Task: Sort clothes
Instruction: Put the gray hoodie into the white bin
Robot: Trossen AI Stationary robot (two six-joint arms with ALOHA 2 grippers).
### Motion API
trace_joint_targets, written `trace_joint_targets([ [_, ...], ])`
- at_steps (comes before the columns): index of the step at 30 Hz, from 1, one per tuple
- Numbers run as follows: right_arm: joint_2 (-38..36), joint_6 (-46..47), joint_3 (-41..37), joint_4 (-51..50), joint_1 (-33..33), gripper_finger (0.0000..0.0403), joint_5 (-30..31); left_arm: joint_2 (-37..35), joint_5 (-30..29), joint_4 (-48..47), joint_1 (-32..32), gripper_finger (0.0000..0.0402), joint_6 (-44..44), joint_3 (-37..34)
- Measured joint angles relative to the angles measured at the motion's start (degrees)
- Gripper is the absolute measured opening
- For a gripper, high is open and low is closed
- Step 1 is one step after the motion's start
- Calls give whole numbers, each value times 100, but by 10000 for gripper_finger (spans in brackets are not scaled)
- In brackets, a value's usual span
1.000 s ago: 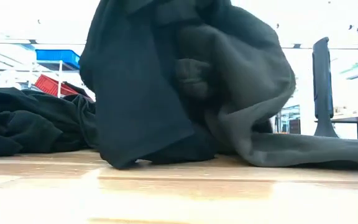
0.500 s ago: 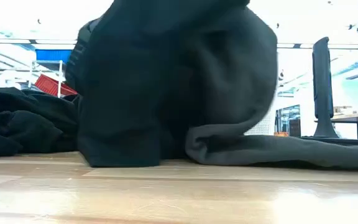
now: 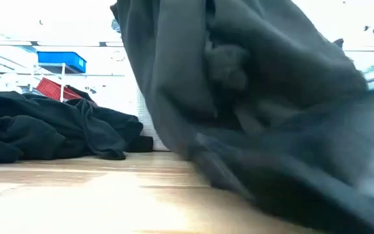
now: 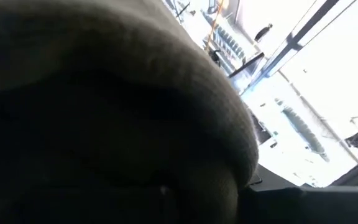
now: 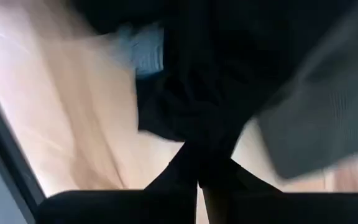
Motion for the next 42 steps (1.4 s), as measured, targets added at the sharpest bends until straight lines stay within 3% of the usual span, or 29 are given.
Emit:
trace_joint_targets([
  [7, -11, 1344, 2, -424, 533, 0, 304, 9, 292, 68, 30, 56, 524, 0],
  [13, -20, 2058, 7, -780, 272, 0, 1019, 9, 688, 1418, 29, 49, 1277, 8],
  [17, -22, 2133, 9, -854, -84, 0, 1393, 9, 971, 1868, 126, 49, 1932, 446],
  [22, -68, 1807, 9, -788, -672, 0, 2439, 9, 1708, 1248, 397, 49, 2336, 1399],
  [25, -286, 1390, 9, -723, -1087, 0, 3171, 4, 1799, 506, 535, 49, 2503, 1932],
  [32, -993, 56, 15, -259, -1848, 0, 4043, 124, 1872, -223, 1261, 49, 2634, 2833],
  [37, -1133, -261, 13, -189, -2106, 0, 4181, 355, 2732, -509, 2337, 49, 2125, 3573],
  [42, -837, -733, 9, 31, -2363, 0, 3024, 756, 4158, -441, 3344, 49, 1732, 4644],
])
